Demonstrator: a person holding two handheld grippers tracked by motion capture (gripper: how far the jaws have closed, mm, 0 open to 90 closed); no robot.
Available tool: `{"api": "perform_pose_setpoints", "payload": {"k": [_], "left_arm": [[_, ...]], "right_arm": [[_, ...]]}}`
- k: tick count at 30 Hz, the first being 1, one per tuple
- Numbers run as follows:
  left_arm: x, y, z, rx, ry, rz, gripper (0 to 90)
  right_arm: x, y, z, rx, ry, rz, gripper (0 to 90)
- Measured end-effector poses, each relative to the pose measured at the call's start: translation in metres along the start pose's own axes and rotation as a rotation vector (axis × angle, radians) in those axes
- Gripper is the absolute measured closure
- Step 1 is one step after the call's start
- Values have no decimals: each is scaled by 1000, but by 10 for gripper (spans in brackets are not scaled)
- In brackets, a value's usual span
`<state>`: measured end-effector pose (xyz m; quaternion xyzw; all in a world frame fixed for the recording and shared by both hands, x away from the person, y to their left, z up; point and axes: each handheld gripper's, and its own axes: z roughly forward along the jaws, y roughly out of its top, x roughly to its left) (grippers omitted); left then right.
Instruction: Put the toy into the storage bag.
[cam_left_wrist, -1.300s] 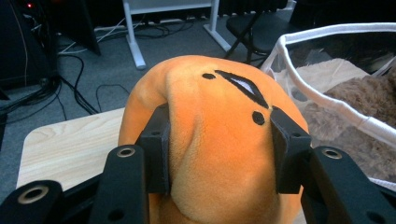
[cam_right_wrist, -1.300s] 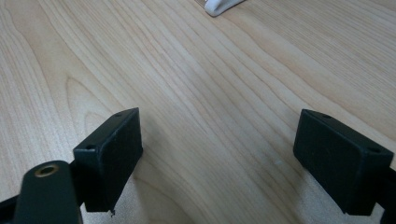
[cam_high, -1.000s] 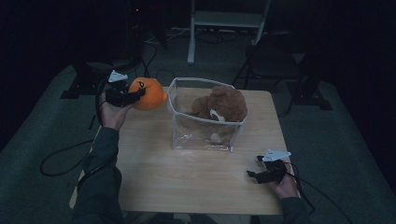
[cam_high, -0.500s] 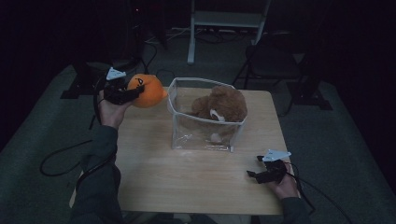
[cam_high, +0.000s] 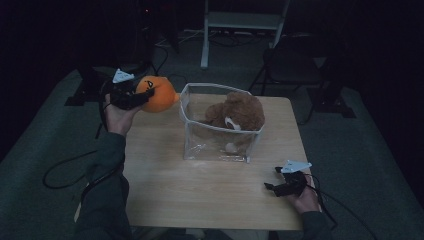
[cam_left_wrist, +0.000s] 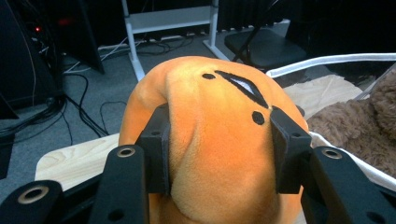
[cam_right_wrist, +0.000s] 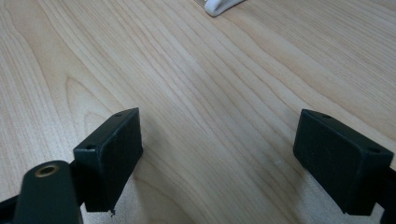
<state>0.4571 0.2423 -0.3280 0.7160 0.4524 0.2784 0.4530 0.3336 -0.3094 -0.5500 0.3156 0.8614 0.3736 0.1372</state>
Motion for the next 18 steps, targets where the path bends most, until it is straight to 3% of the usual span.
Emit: {"api": "perform_pose_setpoints", "payload": {"k": [18], "left_arm": [[-4, 12, -2, -16, -1, 17, 515]], "right_arm": [[0, 0, 0, 0, 0, 1, 149]]}}
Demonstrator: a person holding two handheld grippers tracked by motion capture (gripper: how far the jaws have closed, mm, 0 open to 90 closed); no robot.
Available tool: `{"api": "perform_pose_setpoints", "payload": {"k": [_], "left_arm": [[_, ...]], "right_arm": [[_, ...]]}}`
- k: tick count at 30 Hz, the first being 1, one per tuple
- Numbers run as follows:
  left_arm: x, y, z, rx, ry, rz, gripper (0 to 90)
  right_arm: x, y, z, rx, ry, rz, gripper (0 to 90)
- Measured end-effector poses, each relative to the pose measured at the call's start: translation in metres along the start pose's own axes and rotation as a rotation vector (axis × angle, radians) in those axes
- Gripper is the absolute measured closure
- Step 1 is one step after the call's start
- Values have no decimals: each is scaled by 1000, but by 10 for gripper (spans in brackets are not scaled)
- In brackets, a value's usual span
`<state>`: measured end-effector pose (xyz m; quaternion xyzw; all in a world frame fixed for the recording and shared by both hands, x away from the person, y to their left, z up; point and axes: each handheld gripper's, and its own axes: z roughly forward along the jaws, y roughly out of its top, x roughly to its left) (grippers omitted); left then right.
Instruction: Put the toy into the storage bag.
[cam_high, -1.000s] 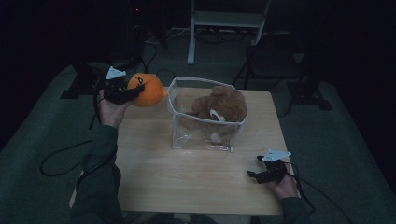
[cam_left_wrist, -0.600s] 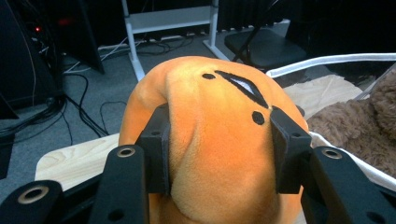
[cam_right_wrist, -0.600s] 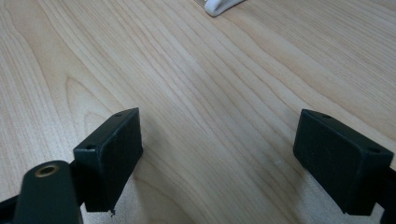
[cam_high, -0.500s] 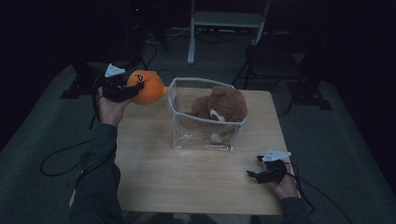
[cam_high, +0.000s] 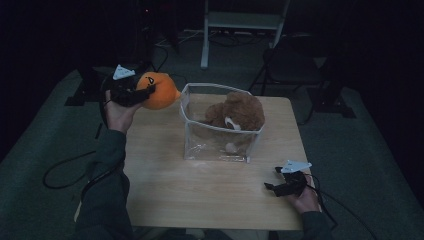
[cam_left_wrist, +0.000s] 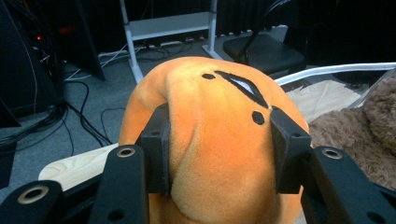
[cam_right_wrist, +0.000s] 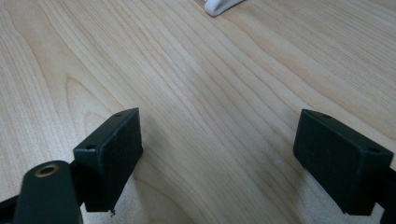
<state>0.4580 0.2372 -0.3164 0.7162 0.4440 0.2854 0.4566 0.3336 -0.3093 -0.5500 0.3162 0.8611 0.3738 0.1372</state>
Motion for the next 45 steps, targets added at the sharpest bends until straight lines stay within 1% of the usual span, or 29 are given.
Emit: {"api": "perform_pose_setpoints", "payload": {"k": [17, 21, 25, 36, 41, 45], "left_arm": [[-3, 7, -4, -24, -5, 10, 514], [-5, 9, -6, -36, -27, 3, 514], [-8, 11, -7, -43, -34, 5, 515], [-20, 18, -7, -58, -67, 25, 515], [-26, 20, -4, -55, -80, 41, 514], [-30, 21, -3, -58, -93, 46, 514]], "right_arm": [[0, 0, 0, 0, -2, 0, 149], [0, 0, 0, 0, -2, 1, 149], [0, 0, 0, 0, -2, 1, 149], [0, 0, 0, 0, -2, 1, 149], [0, 0, 0, 0, -2, 1, 149], [0, 0, 0, 0, -2, 1, 149]]}}
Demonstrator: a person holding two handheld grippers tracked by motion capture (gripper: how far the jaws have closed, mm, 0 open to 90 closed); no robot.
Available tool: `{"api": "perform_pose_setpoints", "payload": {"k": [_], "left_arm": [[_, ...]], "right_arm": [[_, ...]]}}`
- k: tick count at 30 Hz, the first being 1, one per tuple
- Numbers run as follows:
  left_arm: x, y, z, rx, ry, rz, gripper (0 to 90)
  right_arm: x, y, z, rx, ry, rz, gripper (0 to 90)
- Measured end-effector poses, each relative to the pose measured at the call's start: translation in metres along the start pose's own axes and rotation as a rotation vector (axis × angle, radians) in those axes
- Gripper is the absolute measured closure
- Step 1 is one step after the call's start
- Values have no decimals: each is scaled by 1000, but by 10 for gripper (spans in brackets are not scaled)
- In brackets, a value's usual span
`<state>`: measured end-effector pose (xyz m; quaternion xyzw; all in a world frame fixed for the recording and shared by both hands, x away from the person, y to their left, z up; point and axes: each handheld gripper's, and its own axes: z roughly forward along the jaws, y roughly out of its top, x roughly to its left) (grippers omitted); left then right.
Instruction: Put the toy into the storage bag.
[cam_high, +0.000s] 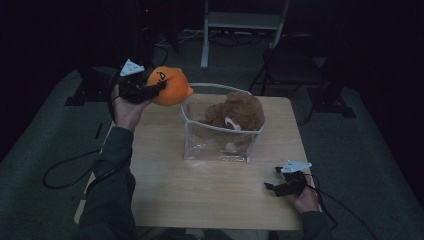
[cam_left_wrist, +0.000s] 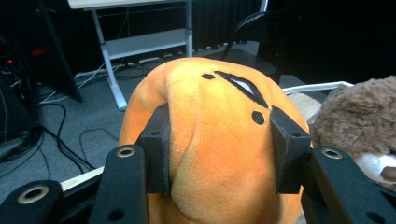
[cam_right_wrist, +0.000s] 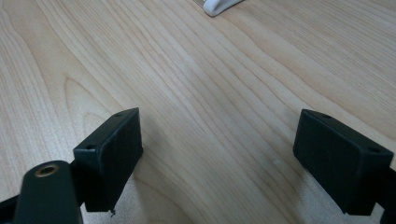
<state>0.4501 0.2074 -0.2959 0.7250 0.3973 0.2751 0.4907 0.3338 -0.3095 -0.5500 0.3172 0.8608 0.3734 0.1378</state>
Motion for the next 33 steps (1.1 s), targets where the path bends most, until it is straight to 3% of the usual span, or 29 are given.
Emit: {"api": "perform_pose_setpoints", "payload": {"k": [33], "left_arm": [[-35, 11, 20, -23, -94, 38, 514]], "right_arm": [[0, 0, 0, -1, -1, 0, 149]]}}
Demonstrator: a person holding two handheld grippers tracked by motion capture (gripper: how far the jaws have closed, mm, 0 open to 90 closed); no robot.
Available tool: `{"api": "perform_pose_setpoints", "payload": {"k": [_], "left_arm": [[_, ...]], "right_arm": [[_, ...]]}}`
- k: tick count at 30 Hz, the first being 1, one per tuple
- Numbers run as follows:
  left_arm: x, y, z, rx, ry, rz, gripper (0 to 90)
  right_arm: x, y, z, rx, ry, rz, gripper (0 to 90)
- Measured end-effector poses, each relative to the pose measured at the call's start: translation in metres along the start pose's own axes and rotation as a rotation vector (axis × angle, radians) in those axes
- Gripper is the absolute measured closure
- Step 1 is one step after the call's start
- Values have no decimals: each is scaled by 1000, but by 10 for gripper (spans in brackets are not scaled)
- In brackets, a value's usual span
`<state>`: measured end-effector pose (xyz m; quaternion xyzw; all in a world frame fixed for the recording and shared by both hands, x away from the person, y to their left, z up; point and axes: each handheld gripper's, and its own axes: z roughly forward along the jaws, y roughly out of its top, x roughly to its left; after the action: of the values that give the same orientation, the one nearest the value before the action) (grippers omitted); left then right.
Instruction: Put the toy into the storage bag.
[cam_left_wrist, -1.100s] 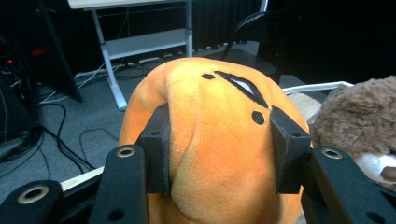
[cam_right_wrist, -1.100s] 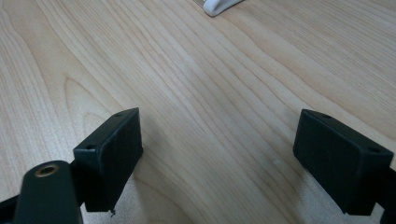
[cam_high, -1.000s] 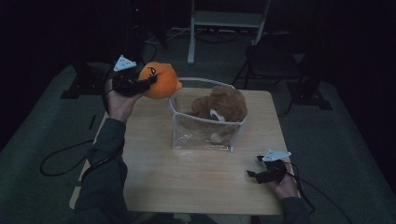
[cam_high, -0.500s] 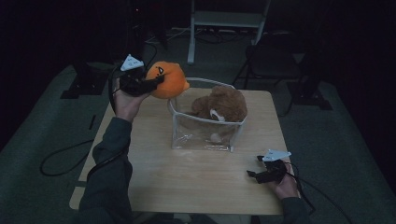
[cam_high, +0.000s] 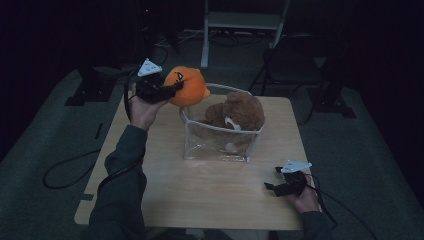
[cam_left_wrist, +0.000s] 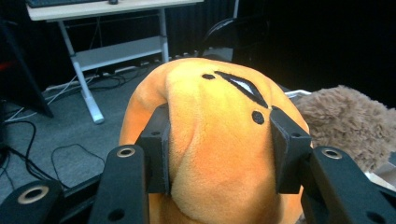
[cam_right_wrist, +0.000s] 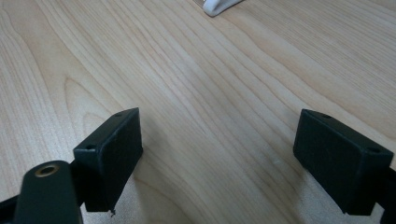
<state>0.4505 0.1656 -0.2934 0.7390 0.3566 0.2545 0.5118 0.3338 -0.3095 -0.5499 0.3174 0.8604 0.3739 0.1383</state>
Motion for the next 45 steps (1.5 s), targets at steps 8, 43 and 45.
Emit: {"api": "perform_pose_setpoints", "payload": {"k": [8, 43, 45], "left_arm": [[-6, 0, 4, 1, -16, 11, 514], [-36, -8, 23, 41, -80, 61, 513], [-37, -8, 23, 41, -83, 63, 513]], "right_arm": [[0, 0, 0, 0, 0, 0, 149], [0, 0, 0, 0, 0, 0, 149], [0, 0, 0, 0, 0, 0, 149]]}}
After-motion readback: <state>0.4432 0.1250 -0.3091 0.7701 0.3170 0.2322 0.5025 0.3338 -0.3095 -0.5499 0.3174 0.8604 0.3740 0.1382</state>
